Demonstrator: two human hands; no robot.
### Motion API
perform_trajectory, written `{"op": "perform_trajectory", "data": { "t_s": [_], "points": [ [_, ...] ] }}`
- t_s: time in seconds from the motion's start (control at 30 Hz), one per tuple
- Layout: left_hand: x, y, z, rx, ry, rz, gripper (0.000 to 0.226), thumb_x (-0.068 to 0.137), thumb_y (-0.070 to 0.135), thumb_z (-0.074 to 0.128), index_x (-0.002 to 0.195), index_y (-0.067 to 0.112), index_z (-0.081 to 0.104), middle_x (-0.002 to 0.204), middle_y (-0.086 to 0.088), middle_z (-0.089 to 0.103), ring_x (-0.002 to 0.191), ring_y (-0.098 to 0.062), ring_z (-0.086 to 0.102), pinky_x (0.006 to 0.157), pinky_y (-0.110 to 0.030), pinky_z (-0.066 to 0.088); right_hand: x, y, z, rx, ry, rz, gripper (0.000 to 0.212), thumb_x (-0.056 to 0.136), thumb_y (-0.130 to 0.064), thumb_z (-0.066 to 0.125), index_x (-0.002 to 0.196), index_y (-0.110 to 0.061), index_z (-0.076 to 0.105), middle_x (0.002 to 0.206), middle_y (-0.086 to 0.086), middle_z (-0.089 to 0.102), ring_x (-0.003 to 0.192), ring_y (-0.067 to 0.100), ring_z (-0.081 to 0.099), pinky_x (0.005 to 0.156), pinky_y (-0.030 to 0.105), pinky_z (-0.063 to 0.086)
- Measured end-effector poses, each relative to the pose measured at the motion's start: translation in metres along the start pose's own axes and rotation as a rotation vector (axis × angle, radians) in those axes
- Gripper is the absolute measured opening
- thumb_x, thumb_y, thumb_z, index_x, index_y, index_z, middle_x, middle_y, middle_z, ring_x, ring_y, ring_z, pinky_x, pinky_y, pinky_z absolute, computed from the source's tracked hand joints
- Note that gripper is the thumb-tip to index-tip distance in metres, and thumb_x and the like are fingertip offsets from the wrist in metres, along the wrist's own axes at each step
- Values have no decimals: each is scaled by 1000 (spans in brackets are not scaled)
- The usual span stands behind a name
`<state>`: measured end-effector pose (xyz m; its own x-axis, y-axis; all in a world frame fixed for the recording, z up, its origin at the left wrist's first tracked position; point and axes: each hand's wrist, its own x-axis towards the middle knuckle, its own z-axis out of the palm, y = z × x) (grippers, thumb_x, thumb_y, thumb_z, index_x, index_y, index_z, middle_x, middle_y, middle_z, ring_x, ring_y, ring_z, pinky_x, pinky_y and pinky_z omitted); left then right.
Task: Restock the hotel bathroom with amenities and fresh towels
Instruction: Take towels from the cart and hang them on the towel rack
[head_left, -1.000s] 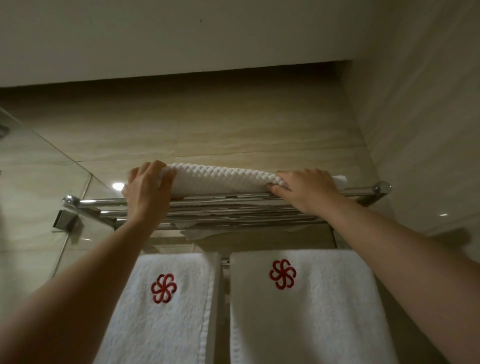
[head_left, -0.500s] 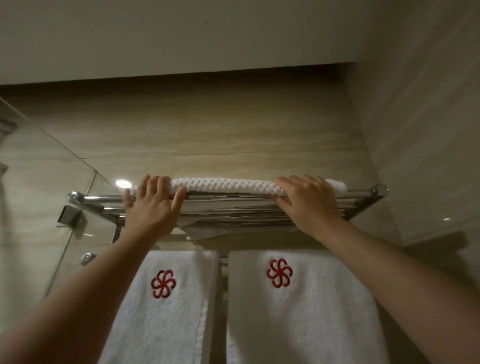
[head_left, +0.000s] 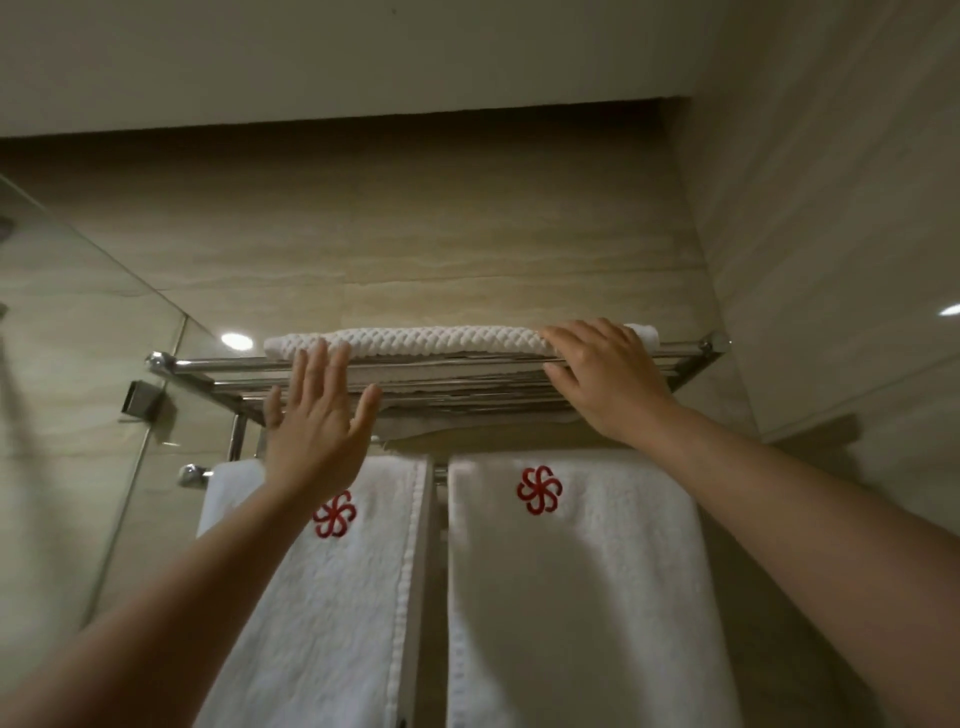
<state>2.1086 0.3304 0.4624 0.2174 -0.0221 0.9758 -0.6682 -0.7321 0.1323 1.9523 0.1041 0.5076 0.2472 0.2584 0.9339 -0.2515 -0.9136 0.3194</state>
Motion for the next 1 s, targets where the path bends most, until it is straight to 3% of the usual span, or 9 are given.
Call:
{"op": "perform_trajectory", "data": {
  "t_s": [0.13, 0.23, 0.33, 0.5, 0.7, 0.87, 1.0],
  "points": [
    [-21, 25, -32, -165, -105, 54, 63, 92, 56, 14, 145, 22, 22, 155, -1, 17, 142, -19, 17, 113, -45, 15, -17, -13, -40, -34, -72, 14, 33, 97, -31, 36, 121, -17, 54, 122, 1, 57, 114, 20, 47, 97, 35, 34],
    [-42, 42, -60, -315, -218, 95, 44, 97, 44, 29, 129, 16, 43, 137, -8, 43, 124, -22, 42, 103, -41, 37, -39, -28, -74, -38, -151, 37, 28, 96, -33, 38, 106, -17, 59, 112, 1, 60, 105, 21, 52, 90, 35, 37],
    [-70, 56, -96, -393, -301, 199, 35, 94, 38, 39, 119, 15, 50, 123, -7, 55, 107, -19, 54, 90, -37, 49, -70, -46, -114, -82, -312, 62, 26, 96, -34, 40, 102, -18, 60, 109, 2, 61, 100, 23, 57, 86, 36, 40],
    [-119, 85, -160, -443, -514, 356, 29, 94, 33, 45, 119, 18, 50, 116, -2, 60, 97, -14, 57, 84, -30, 50, -121, -79, -191, -183, -500, 75, 30, 95, -32, 41, 118, -21, 56, 122, 3, 56, 105, 24, 56, 86, 34, 36],
    [-176, 131, -219, -425, -969, 543, 36, 94, 44, 42, 117, 20, 55, 115, -3, 63, 100, -19, 60, 92, -38, 50, -174, -106, -288, -248, -767, 187, 27, 94, -35, 43, 109, -21, 60, 112, 3, 62, 98, 23, 58, 78, 34, 43],
    [-220, 173, -258, -534, -1044, 670, 40, 95, 45, 38, 114, 15, 58, 112, -5, 63, 100, -21, 60, 90, -38, 48, -218, -111, -374, -297, -969, 313, 34, 94, -44, 42, 120, -28, 55, 125, -4, 57, 105, 19, 56, 82, 33, 44],
    [-255, 208, -289, -731, -1070, 710, 37, 92, 49, 40, 113, 24, 57, 107, 6, 61, 96, -12, 58, 86, -30, 48, -256, -118, -452, -305, -1023, 433, 34, 93, -47, 40, 121, -33, 53, 124, -11, 55, 102, 13, 55, 83, 31, 44]
  ]
}}
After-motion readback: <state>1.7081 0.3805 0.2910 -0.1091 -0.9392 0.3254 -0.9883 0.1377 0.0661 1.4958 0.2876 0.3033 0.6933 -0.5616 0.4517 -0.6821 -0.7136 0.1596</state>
